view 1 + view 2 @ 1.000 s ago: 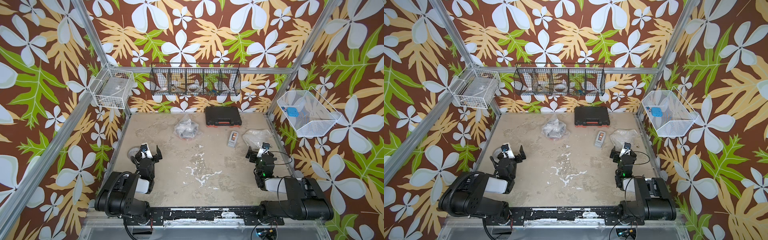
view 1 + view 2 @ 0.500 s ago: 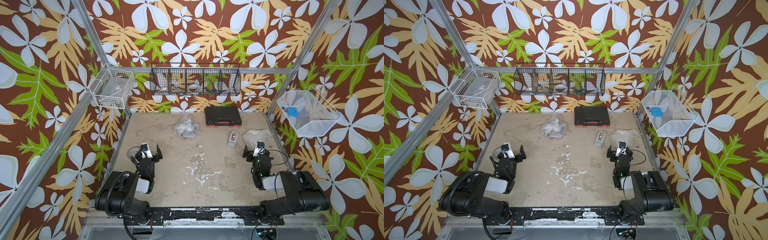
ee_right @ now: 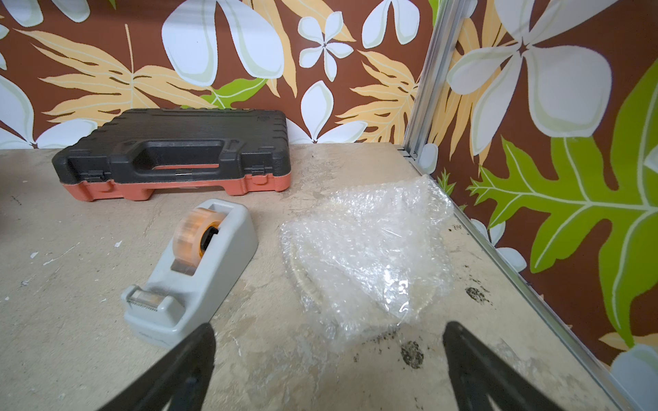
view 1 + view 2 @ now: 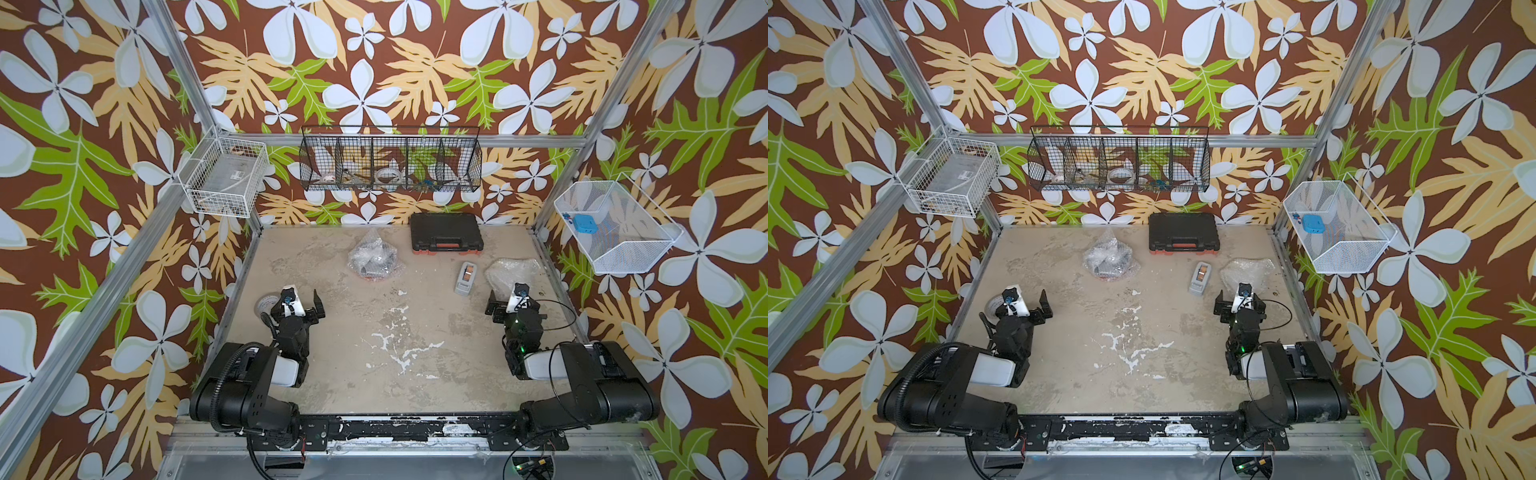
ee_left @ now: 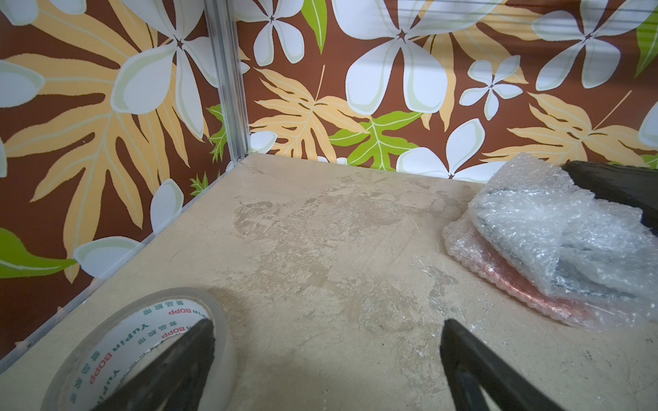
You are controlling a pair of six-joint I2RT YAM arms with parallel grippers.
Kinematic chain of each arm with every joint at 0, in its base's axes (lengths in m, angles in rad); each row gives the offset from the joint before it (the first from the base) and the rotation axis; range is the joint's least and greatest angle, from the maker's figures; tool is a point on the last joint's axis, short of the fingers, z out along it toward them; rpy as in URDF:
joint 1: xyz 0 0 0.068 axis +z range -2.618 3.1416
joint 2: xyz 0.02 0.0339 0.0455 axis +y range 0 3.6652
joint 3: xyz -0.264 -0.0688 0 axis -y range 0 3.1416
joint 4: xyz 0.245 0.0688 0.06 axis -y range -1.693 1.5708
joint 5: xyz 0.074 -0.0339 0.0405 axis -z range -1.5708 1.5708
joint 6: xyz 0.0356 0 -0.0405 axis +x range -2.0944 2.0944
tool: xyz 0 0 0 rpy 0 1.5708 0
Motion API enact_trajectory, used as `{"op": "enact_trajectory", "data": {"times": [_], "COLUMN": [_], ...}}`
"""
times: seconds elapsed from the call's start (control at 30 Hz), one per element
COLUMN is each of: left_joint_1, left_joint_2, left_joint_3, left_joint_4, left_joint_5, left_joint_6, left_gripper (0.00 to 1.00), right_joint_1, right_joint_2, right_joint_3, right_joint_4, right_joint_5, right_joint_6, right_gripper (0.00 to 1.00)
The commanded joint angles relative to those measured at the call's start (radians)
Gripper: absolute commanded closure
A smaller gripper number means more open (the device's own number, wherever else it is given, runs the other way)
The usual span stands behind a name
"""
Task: Wrap dinner plates in bubble wrap
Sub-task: Reset both arms
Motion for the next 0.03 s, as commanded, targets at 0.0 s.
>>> {"op": "enact_trajectory", "data": {"times": [0.0], "left_joint_1": [0.002], "left_joint_2": [0.000], "left_joint_3": [0.001], "left_joint_4": [0.044], "left_joint_5": [0.005], "left_joint_6": [-0.003], "left_gripper": [0.00], "right_joint_1": [0.000], "right_joint_2": [-0.005], "right_joint_3": [-0.001], "right_joint_4": [0.032], "right_joint_5": [0.012], "right_joint_6": [-0.005], "right_gripper": [0.00]}}
